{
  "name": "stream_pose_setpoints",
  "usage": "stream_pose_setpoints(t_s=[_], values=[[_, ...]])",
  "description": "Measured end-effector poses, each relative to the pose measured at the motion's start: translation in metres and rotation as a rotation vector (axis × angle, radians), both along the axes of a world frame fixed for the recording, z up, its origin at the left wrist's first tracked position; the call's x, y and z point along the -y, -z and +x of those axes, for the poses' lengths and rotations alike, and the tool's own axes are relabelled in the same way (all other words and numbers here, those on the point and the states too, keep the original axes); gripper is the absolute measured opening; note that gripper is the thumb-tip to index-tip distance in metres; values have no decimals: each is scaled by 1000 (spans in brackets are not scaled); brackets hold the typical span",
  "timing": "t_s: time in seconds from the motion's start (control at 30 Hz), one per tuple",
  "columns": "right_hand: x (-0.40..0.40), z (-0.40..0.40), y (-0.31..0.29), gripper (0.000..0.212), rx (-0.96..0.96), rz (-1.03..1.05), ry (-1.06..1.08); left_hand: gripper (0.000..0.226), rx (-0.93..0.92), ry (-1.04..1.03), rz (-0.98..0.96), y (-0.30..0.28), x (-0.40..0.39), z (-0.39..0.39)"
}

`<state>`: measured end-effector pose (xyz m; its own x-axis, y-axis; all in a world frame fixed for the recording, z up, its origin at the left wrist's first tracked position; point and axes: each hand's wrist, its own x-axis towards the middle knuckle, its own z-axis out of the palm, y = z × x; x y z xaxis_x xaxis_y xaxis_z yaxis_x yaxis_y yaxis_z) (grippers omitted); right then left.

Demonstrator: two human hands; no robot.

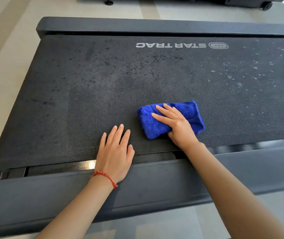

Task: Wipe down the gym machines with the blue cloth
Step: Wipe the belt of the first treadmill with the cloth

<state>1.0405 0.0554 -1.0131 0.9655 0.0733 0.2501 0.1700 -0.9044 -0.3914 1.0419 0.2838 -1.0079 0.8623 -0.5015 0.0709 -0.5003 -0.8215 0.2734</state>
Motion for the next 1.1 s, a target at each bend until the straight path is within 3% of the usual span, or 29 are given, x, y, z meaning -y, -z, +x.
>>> stream_pose_setpoints(t_s=[0.6, 1.1], values=[[36, 117, -5, 64, -16, 27, 178, 52, 54, -11, 18, 1, 0, 1], [18, 65, -8, 63, -48, -3, 128, 52, 50, 6, -16, 0, -1, 1]])
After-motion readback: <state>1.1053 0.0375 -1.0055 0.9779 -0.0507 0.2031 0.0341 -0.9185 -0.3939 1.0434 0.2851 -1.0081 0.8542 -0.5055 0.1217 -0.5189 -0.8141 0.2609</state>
